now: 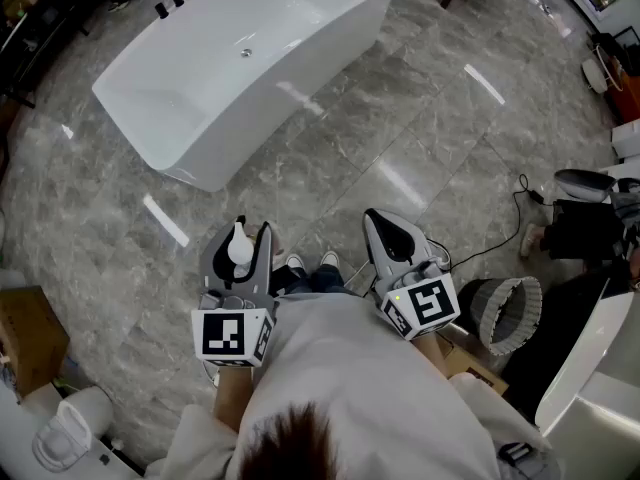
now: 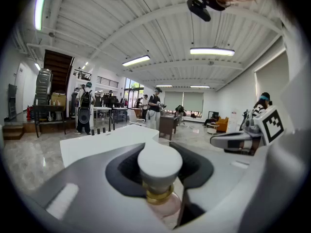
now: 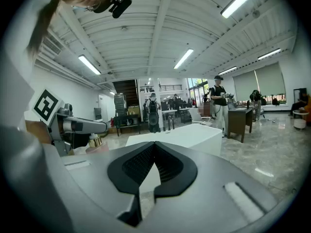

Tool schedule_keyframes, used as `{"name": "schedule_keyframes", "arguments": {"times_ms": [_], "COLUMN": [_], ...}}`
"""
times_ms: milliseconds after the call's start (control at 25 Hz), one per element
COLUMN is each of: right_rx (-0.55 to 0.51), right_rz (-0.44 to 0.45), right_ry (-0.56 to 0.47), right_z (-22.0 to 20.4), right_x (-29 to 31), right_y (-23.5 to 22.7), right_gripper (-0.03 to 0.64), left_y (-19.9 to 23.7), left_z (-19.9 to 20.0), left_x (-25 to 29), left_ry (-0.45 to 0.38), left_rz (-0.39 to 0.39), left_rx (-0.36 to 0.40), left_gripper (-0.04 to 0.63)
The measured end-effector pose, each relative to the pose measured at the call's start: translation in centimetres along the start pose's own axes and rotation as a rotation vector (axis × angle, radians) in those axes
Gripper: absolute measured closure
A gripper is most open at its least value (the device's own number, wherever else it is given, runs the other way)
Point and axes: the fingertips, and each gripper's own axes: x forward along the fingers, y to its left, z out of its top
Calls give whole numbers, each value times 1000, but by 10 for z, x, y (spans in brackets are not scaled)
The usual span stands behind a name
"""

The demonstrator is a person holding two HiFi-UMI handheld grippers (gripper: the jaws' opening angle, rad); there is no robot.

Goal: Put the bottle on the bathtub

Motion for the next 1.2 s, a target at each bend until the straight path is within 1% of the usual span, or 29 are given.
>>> {"name": "schedule_keyframes", "arguments": {"times_ms": [120,280,680,960,1200], "right_rx": [-1,-5,-16,21,17], "right_rz": [0,2,0,-9,-32], "right_ry": [-1,1,4,-51,-53], "right_z": [1,1,-2,-2,-7], "right_x": [-2,-5,-19,-36,-55], "right_y": [-1,0,-5,-19,-34], "right_gripper": [618,618,618,618,618], "left_y": [-3,-5,-16,-27,-39], "left_z": [1,-3,0,0,1], "left_x": [0,-2,-4,-6,-7], "left_ry": [-2,2,-6,-27,-38], "left_rz": [-3,1,4,20,20], "left_rx": [1,-17,-4,3,-25], "left_gripper": [410,410,410,410,410]}}
